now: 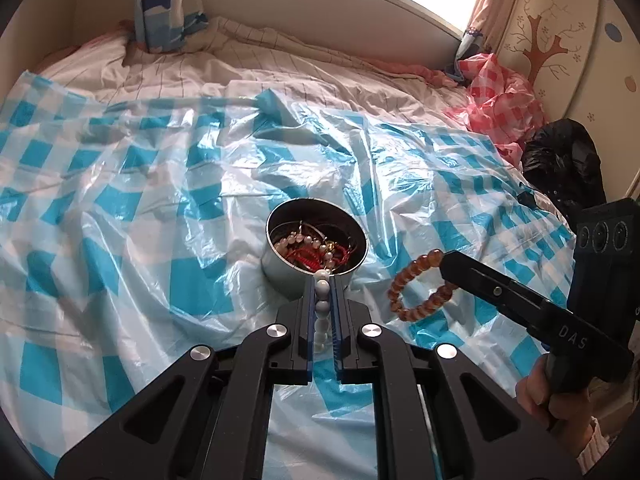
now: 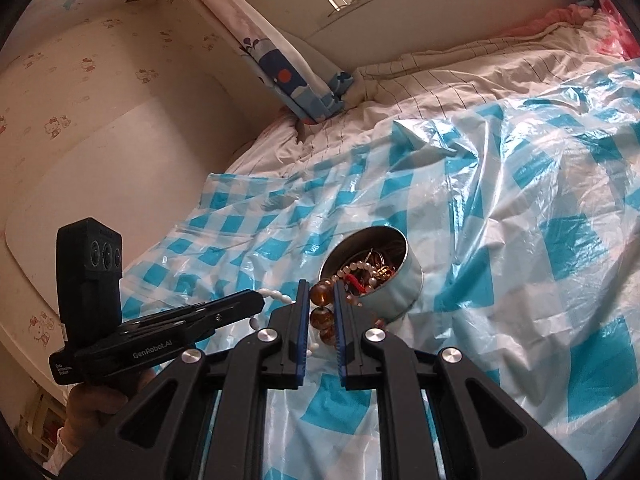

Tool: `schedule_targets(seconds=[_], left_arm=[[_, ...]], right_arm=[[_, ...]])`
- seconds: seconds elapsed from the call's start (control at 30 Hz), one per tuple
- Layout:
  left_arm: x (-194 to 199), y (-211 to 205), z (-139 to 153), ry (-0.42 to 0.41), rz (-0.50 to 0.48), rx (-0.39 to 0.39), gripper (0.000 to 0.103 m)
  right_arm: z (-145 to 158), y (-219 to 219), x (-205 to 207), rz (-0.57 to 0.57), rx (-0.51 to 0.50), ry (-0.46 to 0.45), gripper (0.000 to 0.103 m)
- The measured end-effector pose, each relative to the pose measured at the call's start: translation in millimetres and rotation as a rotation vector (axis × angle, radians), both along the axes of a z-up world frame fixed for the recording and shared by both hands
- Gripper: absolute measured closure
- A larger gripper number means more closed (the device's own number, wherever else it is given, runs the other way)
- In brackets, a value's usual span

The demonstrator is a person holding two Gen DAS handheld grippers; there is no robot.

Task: Organize jewelry
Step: 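Carry the white-and-brown bracelet with both tools over the steel tin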

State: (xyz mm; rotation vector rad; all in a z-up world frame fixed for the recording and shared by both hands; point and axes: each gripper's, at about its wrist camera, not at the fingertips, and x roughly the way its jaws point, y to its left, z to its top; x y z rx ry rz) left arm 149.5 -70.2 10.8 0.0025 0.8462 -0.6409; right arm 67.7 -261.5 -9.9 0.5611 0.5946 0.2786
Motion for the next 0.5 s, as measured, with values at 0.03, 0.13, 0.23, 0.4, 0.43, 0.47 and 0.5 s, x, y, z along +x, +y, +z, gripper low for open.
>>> schedule_targets(seconds=[0.03,0.13,0.23,0.4,0.43,0.47,0.5], left_arm=[[0.1,-1.1,0.7,-0.005,0.000,0.001,0.096],[1.2,-3.6,2.1,-0.008,-0.001,-0.005,0.096],[2.1,-5.3,3.4,-0.011,0.001,-0.011,0.096],[4.0,-7.0,4.7,-0.017,0.006,-0.017,0.096],[4.2,-6.9,4.8,-0.017,0.006,-0.019,0.096],[4.7,-7.4,5.5,-0.018,0.007,-0.022,0.096],[5.7,-7.9,6.5,-0.019,0.007,-0.024,0.096]], right_arm=[[0.3,-0.3,0.6,-0.001,0.001,-0.004,0.091],[0.6,-1.0,3.7,0.000,0.006,-0.009,0.091],[0.9,-0.8,4.0,-0.001,0.006,-0.012,0.091],[1.2,0.4,7.7,0.000,0.008,-0.012,0.091],[1.1,0.2,9.1,-0.001,0.010,-0.012,0.091],[1.0,-0.2,8.7,-0.001,0.013,-0.013,0.091],[1.2,-0.4,9.7,-0.002,0.016,-0.015,0.091]])
